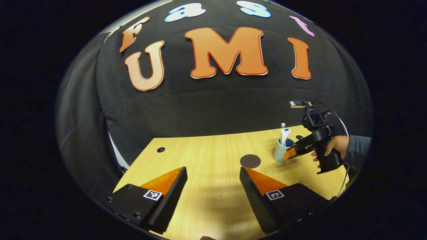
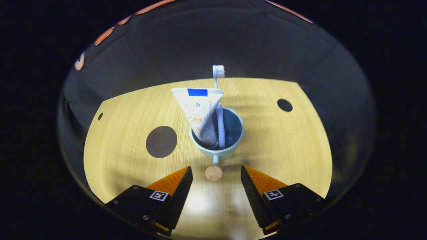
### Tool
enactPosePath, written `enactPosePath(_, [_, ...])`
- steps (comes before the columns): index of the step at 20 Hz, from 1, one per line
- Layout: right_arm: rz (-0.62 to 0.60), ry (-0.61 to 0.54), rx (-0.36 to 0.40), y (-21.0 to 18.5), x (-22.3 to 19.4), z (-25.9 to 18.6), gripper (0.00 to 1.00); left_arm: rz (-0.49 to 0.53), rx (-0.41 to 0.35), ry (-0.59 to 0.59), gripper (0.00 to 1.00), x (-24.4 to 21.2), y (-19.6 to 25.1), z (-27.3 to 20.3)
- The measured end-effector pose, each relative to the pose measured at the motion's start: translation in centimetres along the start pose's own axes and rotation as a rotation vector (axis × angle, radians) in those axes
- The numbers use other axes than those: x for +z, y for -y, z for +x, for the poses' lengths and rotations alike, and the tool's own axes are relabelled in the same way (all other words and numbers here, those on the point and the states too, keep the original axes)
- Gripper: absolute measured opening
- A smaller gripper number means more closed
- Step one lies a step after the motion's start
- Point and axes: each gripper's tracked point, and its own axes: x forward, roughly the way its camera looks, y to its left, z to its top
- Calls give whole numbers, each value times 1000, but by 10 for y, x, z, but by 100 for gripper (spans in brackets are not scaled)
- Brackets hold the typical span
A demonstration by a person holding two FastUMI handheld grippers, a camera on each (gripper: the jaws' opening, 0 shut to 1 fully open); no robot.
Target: Put the toothbrush and toothpaste on the desktop into the cup, then pick up the cup and place it on the coaster on the desktop.
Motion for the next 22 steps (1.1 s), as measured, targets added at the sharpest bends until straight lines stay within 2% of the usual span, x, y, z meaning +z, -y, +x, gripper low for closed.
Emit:
enactPosePath(1, [42, -26, 6, -1, 1, 5, 86, -6, 6, -4, 96, -3, -4, 2])
enactPosePath(3, [94, -47, -7, 3, 5, 14, 70, -16, 20, -19, 96, -6, -13, 7])
enactPosePath(5, [100, -58, -23, 7, 9, 18, 66, -27, 24, -29, 96, -11, -18, 12])
enactPosePath(10, [109, -69, -33, 1, 10, 19, 26, -42, 8, -47, 96, -18, -23, 21])
enactPosePath(11, [97, -60, -45, -1, 9, 20, 29, -44, 2, -50, 96, -20, -23, 23])
enactPosePath(16, [73, -51, -69, 0, 11, 20, 18, -71, -17, -77, 96, -30, -30, 31])
enactPosePath(22, [34, -40, -78, -2, 12, 20, 15, -90, -6, -89, 96, -35, -43, 38])
